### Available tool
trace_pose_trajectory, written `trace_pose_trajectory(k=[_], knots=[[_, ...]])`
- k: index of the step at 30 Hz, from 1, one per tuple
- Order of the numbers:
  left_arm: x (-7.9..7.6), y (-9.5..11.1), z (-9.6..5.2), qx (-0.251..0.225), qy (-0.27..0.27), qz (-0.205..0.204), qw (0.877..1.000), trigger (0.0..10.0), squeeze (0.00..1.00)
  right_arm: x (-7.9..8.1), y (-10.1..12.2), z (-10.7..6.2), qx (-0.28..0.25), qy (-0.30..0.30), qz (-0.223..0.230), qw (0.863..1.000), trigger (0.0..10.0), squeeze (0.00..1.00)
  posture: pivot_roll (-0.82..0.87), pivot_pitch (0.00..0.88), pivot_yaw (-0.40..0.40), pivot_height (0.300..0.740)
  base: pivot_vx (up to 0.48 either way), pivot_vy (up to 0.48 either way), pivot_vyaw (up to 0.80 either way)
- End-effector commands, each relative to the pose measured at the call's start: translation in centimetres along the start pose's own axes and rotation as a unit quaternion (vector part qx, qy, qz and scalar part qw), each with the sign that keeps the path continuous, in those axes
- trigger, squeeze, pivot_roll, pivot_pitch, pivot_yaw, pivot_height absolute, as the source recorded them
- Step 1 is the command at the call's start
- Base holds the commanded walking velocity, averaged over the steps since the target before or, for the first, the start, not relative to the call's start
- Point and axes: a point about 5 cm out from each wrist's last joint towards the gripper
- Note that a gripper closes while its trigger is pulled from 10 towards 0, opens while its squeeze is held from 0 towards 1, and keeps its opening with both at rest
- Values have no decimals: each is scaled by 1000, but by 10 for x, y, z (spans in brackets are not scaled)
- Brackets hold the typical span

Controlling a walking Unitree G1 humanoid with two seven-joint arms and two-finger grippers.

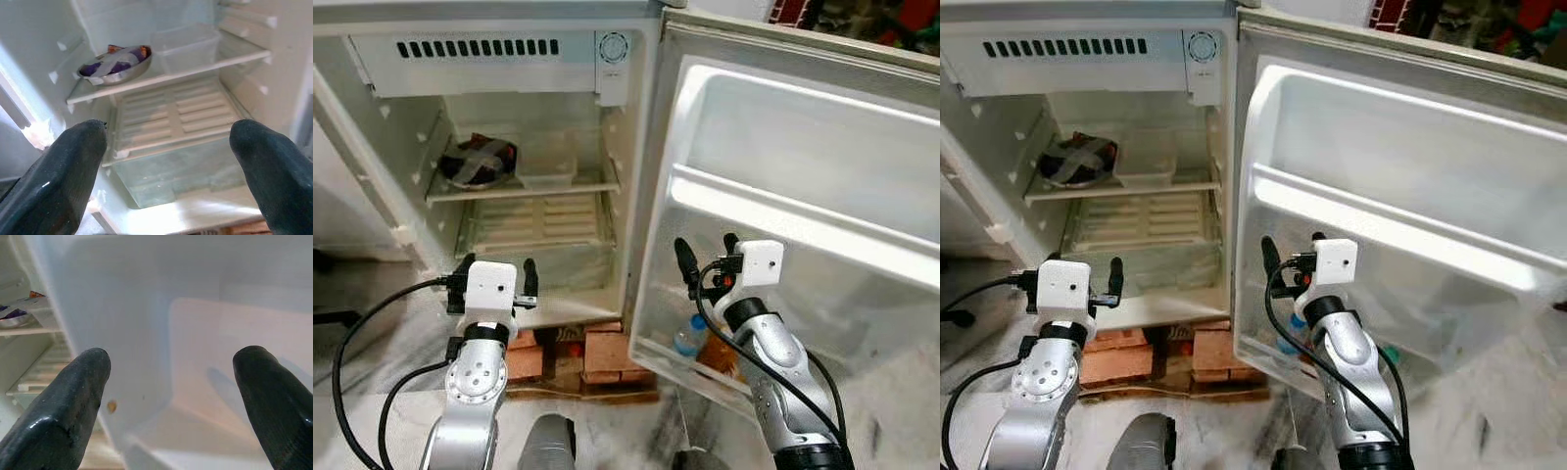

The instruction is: Restocking fridge

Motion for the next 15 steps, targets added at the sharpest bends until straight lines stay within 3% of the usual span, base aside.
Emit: trace_pose_trajectory(k=[1, 9, 15], knots=[[-2, -3, 0, 8, -7, 2, 1000, 10000, 0, 1, 2, -1, -5, 7, 4, 1000, 10000, 0, 120, 3, -54, 695, -277, 0, 0], [-3, -3, 0, 8, -8, 3, 1000, 10000, 0, 3, 7, -1, -26, 20, 0, 999, 10000, 0, 123, 0, -53, 705, -270, 0, 0], [-3, -3, 1, 6, -11, 5, 1000, 10000, 0, -1, 9, 1, -30, 9, -5, 1000, 10000, 0, 124, 0, -53, 740, 0, 0, 0]])
Point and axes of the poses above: a point about 5 cm out from each wrist's last joint towards the gripper, its own z axis pointing out of the wrist towards the gripper, its own y axis along the axis of the wrist's last joint, x = y × z, and after that the axes turned 12 degrees about z, right-handed
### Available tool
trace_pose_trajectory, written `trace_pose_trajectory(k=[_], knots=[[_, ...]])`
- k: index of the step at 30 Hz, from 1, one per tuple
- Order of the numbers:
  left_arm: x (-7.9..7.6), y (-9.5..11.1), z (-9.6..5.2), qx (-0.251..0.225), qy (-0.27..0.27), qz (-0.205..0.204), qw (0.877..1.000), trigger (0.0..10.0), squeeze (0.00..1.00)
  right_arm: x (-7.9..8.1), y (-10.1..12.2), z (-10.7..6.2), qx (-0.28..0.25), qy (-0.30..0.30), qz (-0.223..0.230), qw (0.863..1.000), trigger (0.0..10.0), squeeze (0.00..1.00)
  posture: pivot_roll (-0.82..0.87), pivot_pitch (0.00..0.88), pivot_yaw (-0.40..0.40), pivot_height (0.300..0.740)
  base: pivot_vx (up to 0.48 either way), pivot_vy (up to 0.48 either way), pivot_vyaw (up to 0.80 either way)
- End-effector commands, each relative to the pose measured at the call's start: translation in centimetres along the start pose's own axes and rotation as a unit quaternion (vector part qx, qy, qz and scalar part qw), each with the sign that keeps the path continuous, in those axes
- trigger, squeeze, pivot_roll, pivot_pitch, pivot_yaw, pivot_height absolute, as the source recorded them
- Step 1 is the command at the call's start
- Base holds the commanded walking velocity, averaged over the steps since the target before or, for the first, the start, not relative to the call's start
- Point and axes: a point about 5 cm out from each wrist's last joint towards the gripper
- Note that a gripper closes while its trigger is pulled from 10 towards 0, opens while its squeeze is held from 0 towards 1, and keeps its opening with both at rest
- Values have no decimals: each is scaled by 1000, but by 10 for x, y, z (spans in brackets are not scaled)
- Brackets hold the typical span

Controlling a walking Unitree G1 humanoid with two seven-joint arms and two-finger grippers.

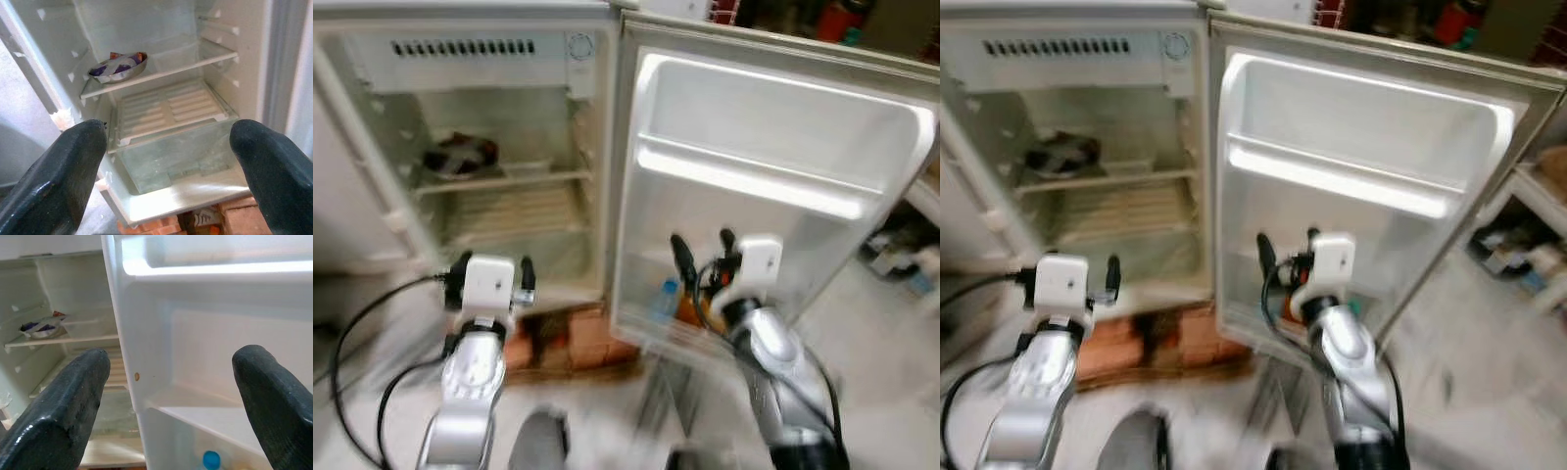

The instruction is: Restocking fridge

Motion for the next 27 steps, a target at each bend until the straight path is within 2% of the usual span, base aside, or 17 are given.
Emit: trace_pose_trajectory(k=[1, 16, 23, 27], knots=[[2, 5, 3, -11, -2, 7, 1000, 10000, 0, 0, 7, 3, -15, -2, -1, 1000, 10000, 0, 124, 0, -53, 740, 0, 0, 0], [1, 8, 2, -24, -18, 1, 1000, 10000, 0, 2, 5, 5, -16, 4, 4, 1000, 10000, 0, 125, 0, -53, 740, 0, 0, 0], [1, 7, 4, -23, -20, 1, 1000, 10000, 0, 2, 5, 6, -17, 1, 1, 1000, 10000, 0, 122, 0, -52, 740, 0, -439, 0], [-1, 6, 3, -22, -25, 1, 999, 10000, 0, 6, 8, 7, -25, 12, 18, 999, 10000, 0, 120, 0, -53, 740, 0, -480, 0]])
Point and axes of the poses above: a point about 5 cm out from each wrist's last joint towards the gripper, its own z axis pointing out of the wrist towards the gripper, its own y axis along the axis of the wrist's last joint, x = y × z, and after that the axes turned 12 degrees about z, right-handed
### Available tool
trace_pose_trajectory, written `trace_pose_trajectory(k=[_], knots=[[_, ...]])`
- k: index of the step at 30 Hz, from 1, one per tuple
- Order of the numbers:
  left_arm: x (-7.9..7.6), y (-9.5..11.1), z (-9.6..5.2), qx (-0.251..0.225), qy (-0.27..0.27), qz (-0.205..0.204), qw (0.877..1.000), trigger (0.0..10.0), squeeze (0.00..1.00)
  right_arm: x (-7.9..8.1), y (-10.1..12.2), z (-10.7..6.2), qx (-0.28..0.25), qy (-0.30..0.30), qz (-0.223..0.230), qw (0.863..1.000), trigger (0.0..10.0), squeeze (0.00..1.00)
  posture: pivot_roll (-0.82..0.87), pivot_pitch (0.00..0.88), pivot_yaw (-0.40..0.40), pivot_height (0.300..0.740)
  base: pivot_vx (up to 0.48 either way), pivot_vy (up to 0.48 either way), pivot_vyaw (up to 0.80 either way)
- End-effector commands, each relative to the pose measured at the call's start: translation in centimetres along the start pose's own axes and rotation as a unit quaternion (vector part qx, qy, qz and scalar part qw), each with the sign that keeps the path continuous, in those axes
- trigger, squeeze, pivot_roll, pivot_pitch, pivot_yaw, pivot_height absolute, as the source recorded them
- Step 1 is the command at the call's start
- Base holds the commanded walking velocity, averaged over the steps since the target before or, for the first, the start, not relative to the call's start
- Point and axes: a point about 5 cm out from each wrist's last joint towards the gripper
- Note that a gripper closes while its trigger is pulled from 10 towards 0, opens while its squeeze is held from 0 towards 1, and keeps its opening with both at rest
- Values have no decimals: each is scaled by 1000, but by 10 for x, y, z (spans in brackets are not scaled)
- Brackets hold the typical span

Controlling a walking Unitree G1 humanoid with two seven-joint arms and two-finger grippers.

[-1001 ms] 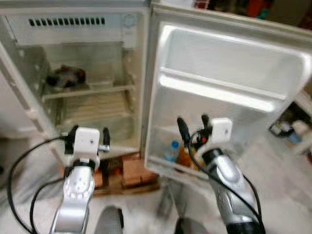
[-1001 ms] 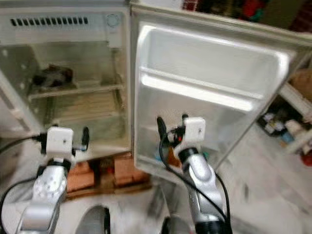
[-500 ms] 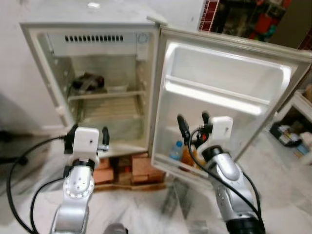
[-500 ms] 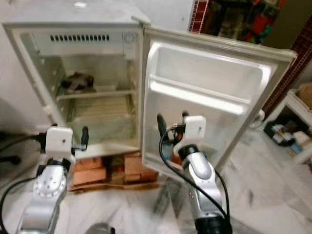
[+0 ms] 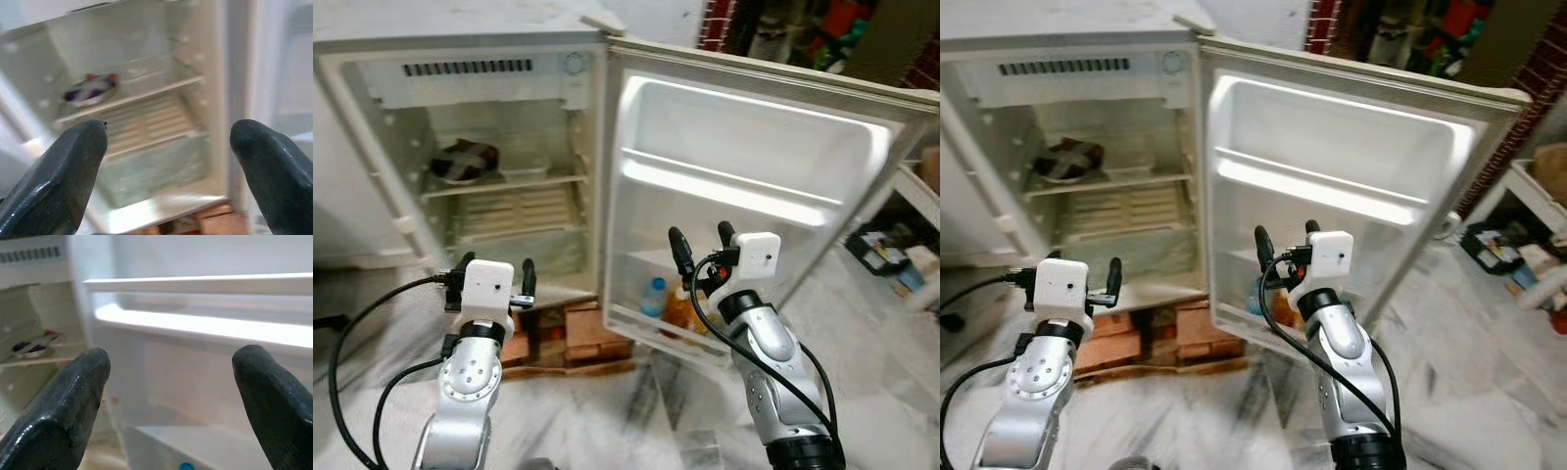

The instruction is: Restocking fridge

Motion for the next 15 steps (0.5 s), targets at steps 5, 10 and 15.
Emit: trace_pose_trajectory(k=[5, 10, 15], knots=[[-10, 1, -2, 0, -20, -6, 1000, 10000, 0, 3, -1, -1, 2, 24, 24, 999, 10000, 0, 124, 0, -55, 740, 0, -480, 0], [-12, 2, -3, -3, -28, -5, 1000, 10000, 0, 27, -9, -7, 43, 134, 50, 989, 10000, 0, 123, 0, -54, 740, 0, -480, 0], [-13, 6, -3, -9, -29, -5, 1000, 10000, 0, 35, -17, -15, 87, 204, 34, 974, 10000, 0, 123, 0, -57, 740, 0, -480, 0]])
Point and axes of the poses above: a point about 5 cm out from each wrist's last joint towards the gripper, its own z axis pointing out of the wrist towards the gripper, its own y axis along the axis of the wrist's last joint, x = y × z, and after that the axes turned 12 degrees about z, right-handed
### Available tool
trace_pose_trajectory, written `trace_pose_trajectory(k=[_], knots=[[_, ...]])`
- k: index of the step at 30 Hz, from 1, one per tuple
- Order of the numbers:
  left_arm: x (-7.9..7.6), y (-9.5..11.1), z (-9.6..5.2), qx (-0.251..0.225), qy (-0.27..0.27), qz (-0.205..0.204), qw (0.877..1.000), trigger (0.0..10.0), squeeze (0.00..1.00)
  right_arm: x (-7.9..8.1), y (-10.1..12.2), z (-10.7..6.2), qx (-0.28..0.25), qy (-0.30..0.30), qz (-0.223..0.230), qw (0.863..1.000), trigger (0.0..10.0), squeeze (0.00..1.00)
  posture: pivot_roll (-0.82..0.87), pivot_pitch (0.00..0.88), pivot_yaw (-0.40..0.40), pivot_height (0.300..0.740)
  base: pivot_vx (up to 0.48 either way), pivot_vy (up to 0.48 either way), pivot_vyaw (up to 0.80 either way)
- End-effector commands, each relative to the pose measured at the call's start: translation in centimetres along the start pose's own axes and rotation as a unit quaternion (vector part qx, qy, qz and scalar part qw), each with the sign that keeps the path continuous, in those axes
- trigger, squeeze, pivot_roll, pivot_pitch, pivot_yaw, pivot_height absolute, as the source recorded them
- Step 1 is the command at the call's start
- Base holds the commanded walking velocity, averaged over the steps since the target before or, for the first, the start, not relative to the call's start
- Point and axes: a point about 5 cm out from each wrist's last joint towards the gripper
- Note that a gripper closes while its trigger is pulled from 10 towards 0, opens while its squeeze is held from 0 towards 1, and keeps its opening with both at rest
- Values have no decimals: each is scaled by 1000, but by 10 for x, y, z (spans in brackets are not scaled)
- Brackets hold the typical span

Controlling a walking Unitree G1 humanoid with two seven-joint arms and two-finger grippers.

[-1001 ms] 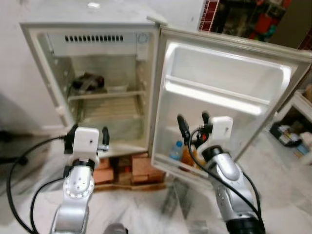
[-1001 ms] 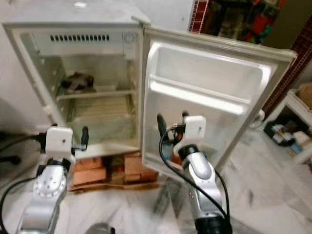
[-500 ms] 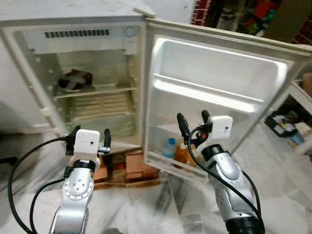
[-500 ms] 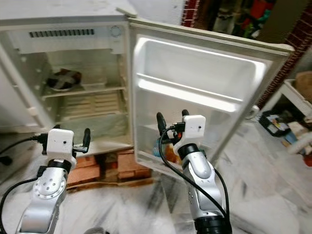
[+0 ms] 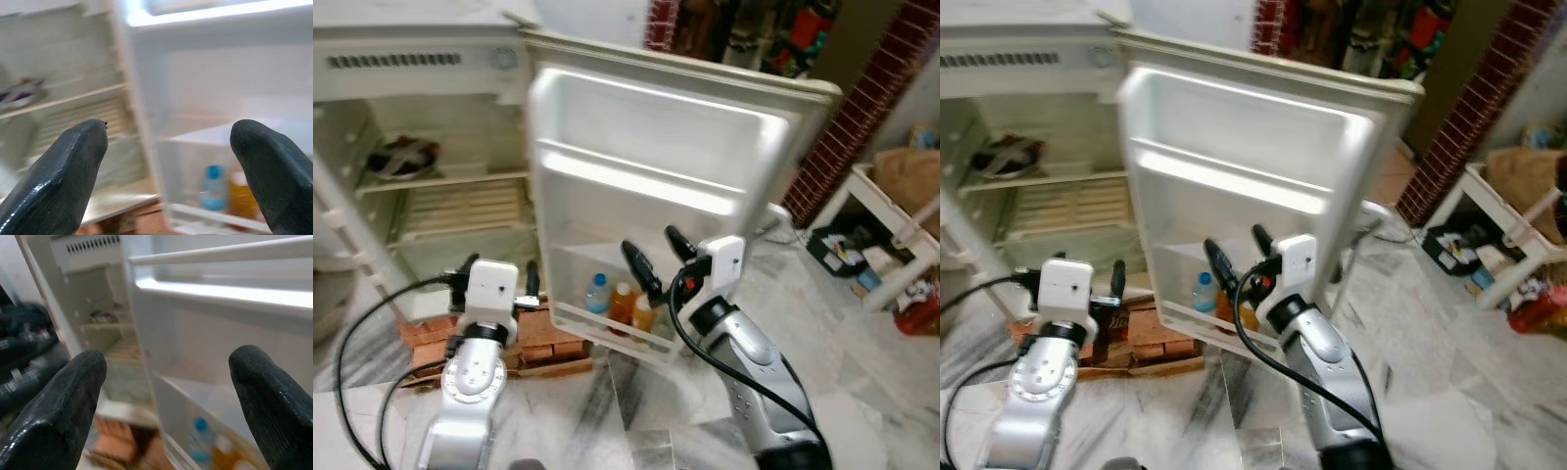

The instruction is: Restocking fridge

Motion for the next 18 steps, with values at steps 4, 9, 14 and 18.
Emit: trace_pose_trajectory(k=[4, 9, 14, 18], knots=[[7, 1, 0, -3, 9, 8, 1000, 10000, 0, 10, 0, 4, 14, 54, -17, 998, 10000, 0, 122, 0, -58, 740, 0, -480, 0], [6, 0, 0, -2, 7, 5, 1000, 10000, 0, 3, 4, 3, 10, 42, -42, 998, 10000, 0, 122, 0, -58, 740, 0, -421, 0], [9, -2, -2, 2, 16, 4, 1000, 10000, 0, -14, 15, 3, -31, -47, -93, 994, 10000, 0, 123, 0, -57, 740, 0, -55, 800], [13, 3, -3, -13, 25, -7, 1000, 10000, 0, -29, 21, -1, -65, -125, -64, 988, 10000, 0, 120, 0, -57, 740, 0, 0, 800]])
Point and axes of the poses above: a point about 5 cm out from each wrist's last joint towards the gripper, its own z axis pointing out of the wrist towards the gripper, its own y axis along the axis of the wrist's last joint, x = y × z, and after that the axes turned 12 degrees about z, right-handed
